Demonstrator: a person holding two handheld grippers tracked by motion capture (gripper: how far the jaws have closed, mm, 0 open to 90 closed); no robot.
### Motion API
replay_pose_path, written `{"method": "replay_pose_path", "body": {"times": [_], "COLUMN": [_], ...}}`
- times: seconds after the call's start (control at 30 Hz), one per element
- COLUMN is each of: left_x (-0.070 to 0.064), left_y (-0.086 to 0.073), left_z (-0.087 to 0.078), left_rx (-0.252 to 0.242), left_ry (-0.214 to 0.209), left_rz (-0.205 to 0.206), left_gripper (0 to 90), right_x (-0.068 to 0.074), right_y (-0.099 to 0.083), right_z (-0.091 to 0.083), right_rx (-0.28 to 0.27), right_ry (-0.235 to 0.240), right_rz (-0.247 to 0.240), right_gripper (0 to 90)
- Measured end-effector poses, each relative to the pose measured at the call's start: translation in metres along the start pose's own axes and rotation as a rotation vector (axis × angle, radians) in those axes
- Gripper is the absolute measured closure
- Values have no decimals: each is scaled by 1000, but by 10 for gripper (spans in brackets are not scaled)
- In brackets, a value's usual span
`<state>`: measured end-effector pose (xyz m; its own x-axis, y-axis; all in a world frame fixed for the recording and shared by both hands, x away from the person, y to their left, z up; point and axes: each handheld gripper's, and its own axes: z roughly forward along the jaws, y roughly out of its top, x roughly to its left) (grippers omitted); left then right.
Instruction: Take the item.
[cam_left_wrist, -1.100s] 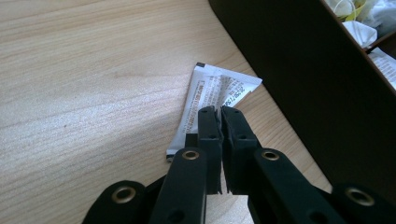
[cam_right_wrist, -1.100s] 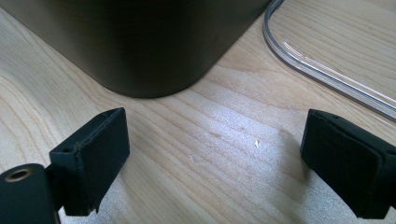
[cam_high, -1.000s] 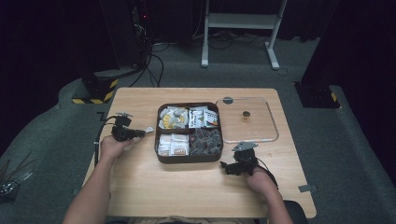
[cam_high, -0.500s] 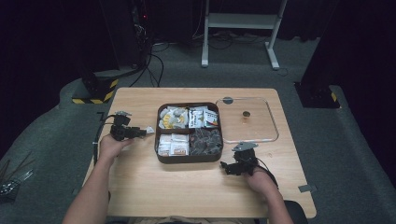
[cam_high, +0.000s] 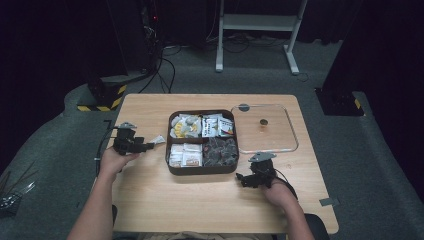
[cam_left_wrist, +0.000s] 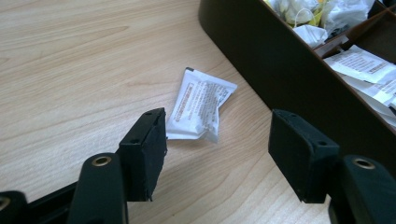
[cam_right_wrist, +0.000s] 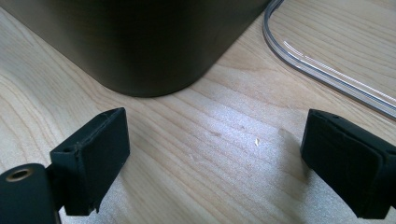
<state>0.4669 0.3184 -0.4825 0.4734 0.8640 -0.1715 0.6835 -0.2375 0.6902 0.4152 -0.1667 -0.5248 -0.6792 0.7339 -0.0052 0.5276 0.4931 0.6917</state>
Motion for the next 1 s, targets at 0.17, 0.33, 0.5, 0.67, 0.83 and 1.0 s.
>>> {"method": "replay_pose_path", "body": {"times": [0.17,0.33,0.5,0.67,0.83,1.0], "left_x": [2,7,11,15,18,26], "left_y": [-5,-12,-19,-26,-32,-40], "left_z": [-6,-11,-14,-16,-15,-14], "left_rx": [-14,-22,-32,-27,-10,1], "left_ry": [-3,18,75,101,120,138], "left_rz": [-23,-44,-32,-30,-21,-34], "left_gripper": [367,353,355,353,335,317], "right_x": [0,-1,-1,-1,-1,-2], "right_y": [0,0,1,1,2,2], "right_z": [0,0,1,1,1,2], "right_rx": [-1,-1,-2,0,2,2], "right_ry": [0,4,6,5,5,6], "right_rz": [0,-4,-4,-5,-2,-5], "right_gripper": [80,78,79,78,77,77]}}
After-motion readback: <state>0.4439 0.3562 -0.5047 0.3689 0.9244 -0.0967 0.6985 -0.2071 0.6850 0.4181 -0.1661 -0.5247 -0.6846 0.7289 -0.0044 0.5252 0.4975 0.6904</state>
